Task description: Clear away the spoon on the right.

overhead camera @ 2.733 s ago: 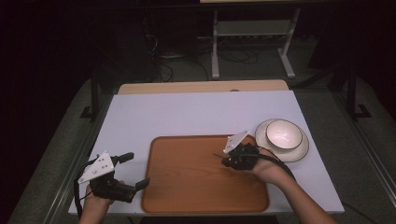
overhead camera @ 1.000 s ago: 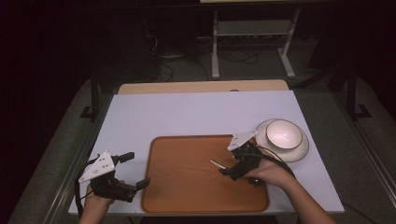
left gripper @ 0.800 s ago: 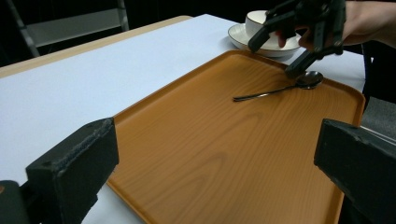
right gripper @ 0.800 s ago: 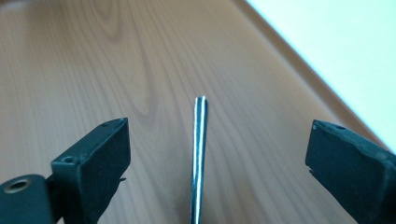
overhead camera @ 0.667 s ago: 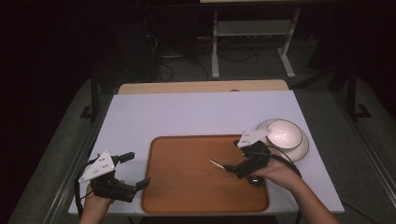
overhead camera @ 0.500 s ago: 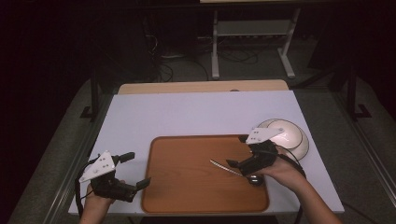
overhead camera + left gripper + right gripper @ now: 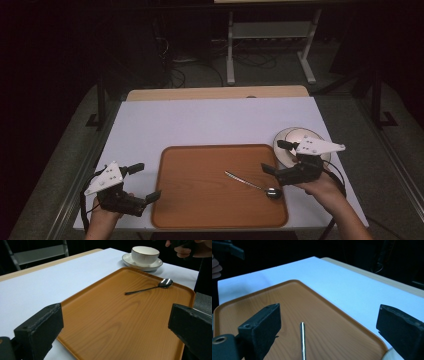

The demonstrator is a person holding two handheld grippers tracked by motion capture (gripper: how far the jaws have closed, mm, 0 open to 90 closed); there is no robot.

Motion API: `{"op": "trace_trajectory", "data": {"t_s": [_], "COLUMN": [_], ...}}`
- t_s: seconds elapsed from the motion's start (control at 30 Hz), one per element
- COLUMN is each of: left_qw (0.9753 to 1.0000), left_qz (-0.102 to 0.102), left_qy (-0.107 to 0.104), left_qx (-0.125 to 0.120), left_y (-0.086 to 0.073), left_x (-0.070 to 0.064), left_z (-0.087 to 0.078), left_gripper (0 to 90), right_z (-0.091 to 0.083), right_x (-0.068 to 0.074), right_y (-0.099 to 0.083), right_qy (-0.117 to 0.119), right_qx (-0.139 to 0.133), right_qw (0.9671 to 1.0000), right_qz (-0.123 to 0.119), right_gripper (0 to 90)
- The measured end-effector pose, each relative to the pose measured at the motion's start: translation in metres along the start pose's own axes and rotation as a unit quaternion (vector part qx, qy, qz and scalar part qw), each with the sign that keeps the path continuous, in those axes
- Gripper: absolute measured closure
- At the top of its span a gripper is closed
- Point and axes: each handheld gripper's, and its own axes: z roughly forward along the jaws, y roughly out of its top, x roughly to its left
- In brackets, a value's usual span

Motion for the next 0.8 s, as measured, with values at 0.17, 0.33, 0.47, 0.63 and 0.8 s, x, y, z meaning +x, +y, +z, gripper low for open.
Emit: {"op": "trace_trajectory", "data": {"t_s": [0.17,0.33,0.47,0.63,0.8], "left_qw": [1.0,1.0,1.0,1.0,1.0], "left_qz": [0.0,0.002,0.003,0.004,0.008], "left_qy": [0.0,0.0,0.001,0.001,0.0], "left_qx": [-0.001,-0.001,-0.001,-0.001,-0.004], "left_y": [0.0,0.0,0.0,0.0,0.001], "left_x": [0.0,-0.001,-0.001,-0.001,-0.002], "left_z": [0.0,-0.001,-0.001,-0.001,-0.002], "left_gripper": [0.0,0.0,0.0,0.0,0.0], "right_z": [-0.012,-0.026,-0.034,-0.041,-0.043], "right_x": [-0.003,-0.004,-0.006,-0.008,-0.01], "right_y": [-0.003,-0.01,-0.013,-0.017,-0.02], "right_qy": [-0.013,-0.026,-0.037,-0.044,-0.053], "right_qx": [-0.015,-0.026,-0.034,-0.04,-0.034], "right_qw": [0.9998,0.9993,0.9986,0.9981,0.9979], "right_qz": [0.006,0.009,0.015,0.019,0.016], "right_gripper": [5.6,5.8,6.0,6.2,6.3]}}
